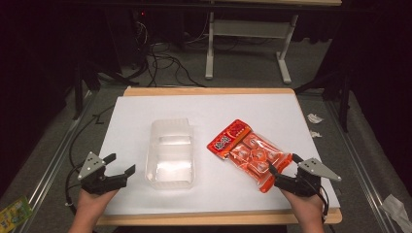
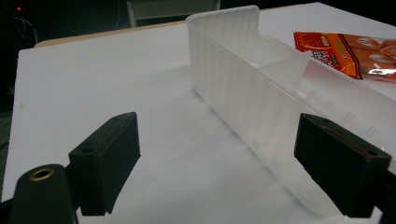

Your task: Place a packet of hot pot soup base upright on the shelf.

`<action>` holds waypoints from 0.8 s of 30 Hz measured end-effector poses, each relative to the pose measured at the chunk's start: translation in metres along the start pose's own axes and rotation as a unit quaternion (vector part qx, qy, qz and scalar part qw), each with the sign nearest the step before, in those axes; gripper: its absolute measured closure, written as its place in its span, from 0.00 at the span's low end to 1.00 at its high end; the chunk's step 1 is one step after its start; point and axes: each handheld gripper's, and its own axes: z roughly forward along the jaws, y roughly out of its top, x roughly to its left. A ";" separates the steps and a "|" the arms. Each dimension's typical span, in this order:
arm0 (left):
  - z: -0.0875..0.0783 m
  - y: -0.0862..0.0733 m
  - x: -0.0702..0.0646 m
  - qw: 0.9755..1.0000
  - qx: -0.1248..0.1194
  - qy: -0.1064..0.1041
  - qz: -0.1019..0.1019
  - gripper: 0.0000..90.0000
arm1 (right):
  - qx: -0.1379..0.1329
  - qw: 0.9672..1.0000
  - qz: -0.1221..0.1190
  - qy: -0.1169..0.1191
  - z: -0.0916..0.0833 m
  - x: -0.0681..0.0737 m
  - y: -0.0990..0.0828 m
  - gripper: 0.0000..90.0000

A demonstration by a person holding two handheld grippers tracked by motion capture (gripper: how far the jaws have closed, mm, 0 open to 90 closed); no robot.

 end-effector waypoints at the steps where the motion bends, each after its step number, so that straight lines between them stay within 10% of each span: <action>1: 0.000 0.000 0.000 1.000 0.000 0.000 0.000 0.17 | 0.000 1.000 0.002 -0.001 -0.001 0.000 0.000 0.14; 24: 0.004 -0.002 0.003 1.000 0.010 -0.021 0.001 0.17 | 0.026 1.000 0.010 0.010 0.008 0.002 -0.009 0.17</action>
